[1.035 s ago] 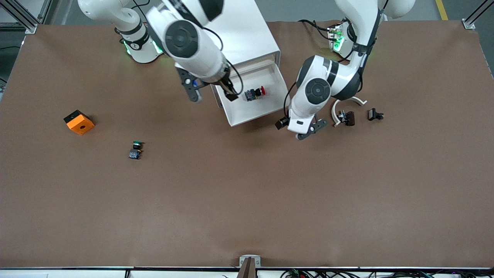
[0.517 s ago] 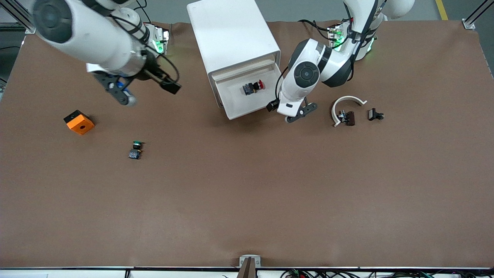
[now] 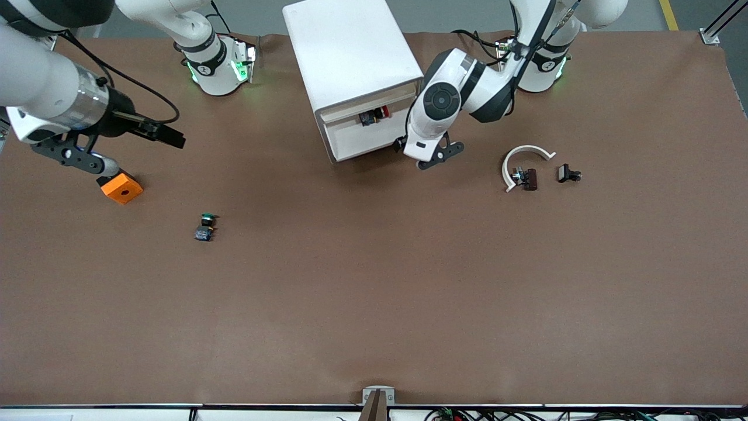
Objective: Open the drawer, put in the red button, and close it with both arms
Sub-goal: 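Withdraw the right gripper while the left gripper reaches the drawer front, then push the drawer shut into the cabinet with the left gripper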
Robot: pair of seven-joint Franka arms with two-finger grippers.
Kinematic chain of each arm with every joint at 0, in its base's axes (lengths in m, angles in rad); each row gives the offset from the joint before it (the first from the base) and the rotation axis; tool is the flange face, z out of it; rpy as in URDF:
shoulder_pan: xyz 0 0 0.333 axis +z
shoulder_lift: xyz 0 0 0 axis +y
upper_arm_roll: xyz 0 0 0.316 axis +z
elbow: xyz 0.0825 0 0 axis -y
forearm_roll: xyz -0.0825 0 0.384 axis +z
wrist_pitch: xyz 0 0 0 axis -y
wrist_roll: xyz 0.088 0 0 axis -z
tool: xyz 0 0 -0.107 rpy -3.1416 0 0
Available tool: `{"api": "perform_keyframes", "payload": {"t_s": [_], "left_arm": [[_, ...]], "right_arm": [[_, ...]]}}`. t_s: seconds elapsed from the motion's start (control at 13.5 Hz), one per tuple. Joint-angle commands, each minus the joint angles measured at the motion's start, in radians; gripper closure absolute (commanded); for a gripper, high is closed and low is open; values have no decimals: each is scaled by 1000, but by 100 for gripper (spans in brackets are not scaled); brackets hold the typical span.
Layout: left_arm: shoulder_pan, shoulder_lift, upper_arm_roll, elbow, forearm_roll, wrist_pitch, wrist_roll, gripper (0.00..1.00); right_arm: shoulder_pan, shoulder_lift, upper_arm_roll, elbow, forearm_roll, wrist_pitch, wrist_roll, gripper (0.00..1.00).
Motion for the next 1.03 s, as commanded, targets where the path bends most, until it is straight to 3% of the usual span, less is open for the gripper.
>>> {"api": "perform_keyframes", "payload": {"t_s": [0.0,0.37,0.67,0.96], "left_arm": [[3,-28,-54,-18,23,-6,-59,0],[3,-28,-128,-21,23,-6,-98,0],[3,-21,-131,1,34,-5,-89,0],[6,32,-132,102,208,-3,-79,0]], "right_arm": [[-102,-37,18,-53,-28,38,-174,0],[-150,-107,16,-191,-112,181,-323,0],[-201,-146,18,-243,-129,233,-412,0],[-232,-210,18,-289,-143,259,-477,0]]}}
